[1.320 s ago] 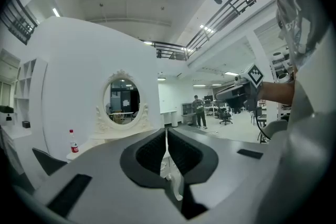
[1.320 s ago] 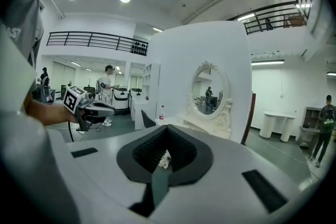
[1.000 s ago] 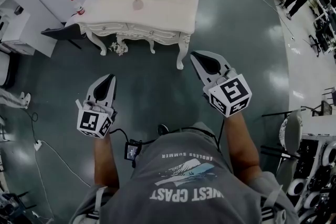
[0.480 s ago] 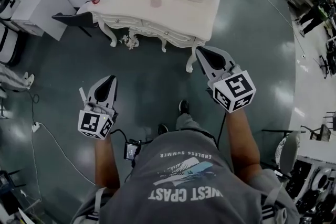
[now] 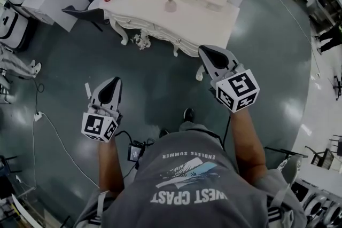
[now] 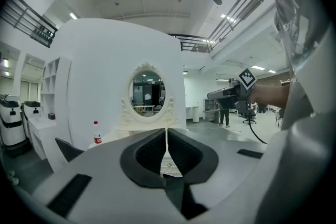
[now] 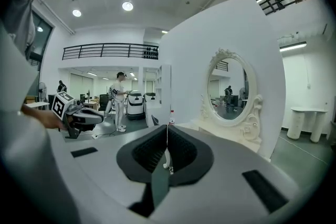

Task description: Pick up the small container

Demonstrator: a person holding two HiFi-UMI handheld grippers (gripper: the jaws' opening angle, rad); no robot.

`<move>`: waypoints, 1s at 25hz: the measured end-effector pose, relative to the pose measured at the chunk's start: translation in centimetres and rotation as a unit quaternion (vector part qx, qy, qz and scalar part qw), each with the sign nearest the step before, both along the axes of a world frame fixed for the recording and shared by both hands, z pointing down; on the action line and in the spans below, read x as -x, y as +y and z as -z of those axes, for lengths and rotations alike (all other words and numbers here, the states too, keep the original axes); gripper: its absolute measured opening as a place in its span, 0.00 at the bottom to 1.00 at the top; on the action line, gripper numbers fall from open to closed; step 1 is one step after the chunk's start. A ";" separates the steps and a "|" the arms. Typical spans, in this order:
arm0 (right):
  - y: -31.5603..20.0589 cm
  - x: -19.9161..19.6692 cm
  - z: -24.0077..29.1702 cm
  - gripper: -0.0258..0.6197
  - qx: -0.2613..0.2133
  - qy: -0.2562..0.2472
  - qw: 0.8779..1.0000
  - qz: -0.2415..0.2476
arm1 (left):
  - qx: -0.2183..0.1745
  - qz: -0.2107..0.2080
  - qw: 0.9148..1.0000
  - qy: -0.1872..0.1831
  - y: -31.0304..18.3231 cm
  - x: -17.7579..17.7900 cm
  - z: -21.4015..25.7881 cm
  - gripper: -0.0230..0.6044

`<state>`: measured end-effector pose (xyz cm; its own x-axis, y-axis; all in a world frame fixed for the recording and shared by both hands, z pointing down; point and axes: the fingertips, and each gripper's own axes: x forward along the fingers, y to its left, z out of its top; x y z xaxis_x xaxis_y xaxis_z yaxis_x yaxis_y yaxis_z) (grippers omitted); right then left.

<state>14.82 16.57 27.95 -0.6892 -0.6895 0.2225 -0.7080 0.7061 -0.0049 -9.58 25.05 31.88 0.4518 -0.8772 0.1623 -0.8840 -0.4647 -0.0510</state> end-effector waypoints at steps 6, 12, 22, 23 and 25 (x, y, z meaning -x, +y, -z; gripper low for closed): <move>-3.7 -0.2 -0.1 0.08 0.003 -0.006 1.000 0.027 | -0.005 0.024 1.000 -0.004 -2.4 -1.0 0.9 0.08; -7.7 0.0 -0.3 0.08 0.008 -0.014 0.998 0.056 | 0.002 0.059 0.998 -0.013 -4.3 -1.1 0.9 0.08; -12.5 -0.4 -1.4 0.08 0.017 -0.014 0.995 0.093 | 0.010 0.093 0.996 -0.017 -7.5 -3.2 0.1 0.08; -12.9 -0.7 -1.6 0.08 0.018 -0.014 0.995 0.092 | 0.011 0.092 0.996 -0.016 -7.8 -3.5 -0.1 0.08; -13.6 -1.3 -1.9 0.08 0.021 -0.014 0.996 0.086 | 0.016 0.086 0.996 -0.014 -8.5 -4.2 -0.5 0.08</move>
